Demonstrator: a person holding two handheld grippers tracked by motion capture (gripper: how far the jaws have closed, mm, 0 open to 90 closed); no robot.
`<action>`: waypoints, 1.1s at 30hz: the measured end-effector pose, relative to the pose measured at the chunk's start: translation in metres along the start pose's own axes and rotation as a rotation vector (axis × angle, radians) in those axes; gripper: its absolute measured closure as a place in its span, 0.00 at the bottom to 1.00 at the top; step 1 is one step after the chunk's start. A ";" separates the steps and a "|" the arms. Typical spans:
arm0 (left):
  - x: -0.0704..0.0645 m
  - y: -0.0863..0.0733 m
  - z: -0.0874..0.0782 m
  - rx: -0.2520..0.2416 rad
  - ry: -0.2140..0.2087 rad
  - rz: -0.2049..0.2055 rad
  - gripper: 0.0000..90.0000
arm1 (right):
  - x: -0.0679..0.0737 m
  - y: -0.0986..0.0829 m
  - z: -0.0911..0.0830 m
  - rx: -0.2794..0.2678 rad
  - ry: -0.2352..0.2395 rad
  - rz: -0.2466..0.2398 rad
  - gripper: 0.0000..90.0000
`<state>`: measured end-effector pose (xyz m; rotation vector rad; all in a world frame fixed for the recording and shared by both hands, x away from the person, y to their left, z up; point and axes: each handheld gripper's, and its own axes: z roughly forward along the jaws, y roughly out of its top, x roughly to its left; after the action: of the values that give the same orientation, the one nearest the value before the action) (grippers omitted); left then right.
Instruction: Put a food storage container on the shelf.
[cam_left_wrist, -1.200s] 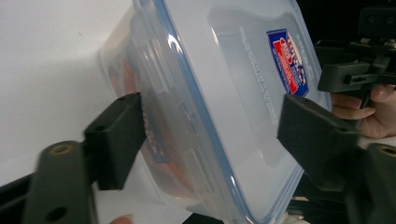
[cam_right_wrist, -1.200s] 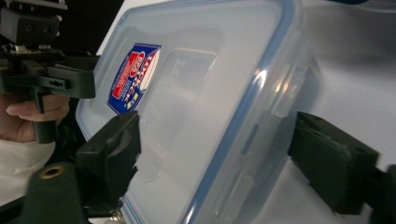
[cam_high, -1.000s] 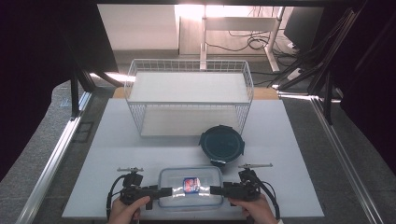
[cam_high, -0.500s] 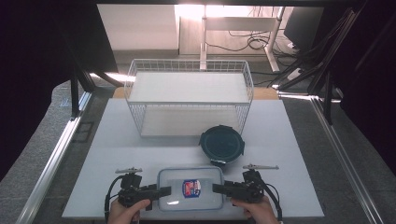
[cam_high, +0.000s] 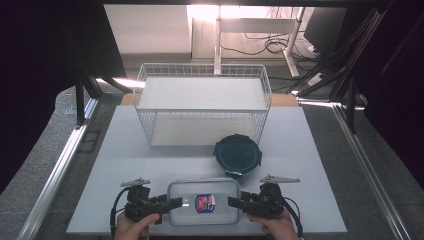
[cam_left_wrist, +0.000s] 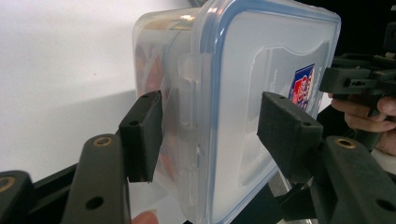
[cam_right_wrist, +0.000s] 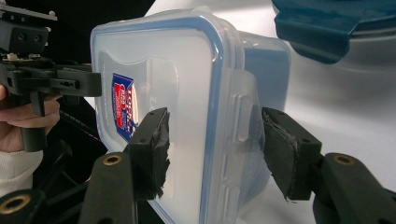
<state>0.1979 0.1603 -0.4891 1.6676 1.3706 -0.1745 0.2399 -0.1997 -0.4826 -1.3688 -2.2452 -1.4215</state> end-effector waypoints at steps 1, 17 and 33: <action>-0.001 0.000 0.000 -0.002 0.000 0.005 0.47 | 0.000 0.000 -0.001 -0.003 -0.001 -0.006 0.48; -0.011 0.014 -0.008 -0.037 -0.003 0.056 0.47 | 0.008 0.017 -0.011 -0.040 -0.004 -0.097 0.48; -0.026 0.051 -0.009 -0.070 -0.005 0.121 0.48 | 0.007 0.049 -0.026 -0.078 -0.013 -0.131 0.49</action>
<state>0.2266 0.1523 -0.4394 1.6849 1.2538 -0.0595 0.2643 -0.2093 -0.4332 -1.2773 -2.3493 -1.5618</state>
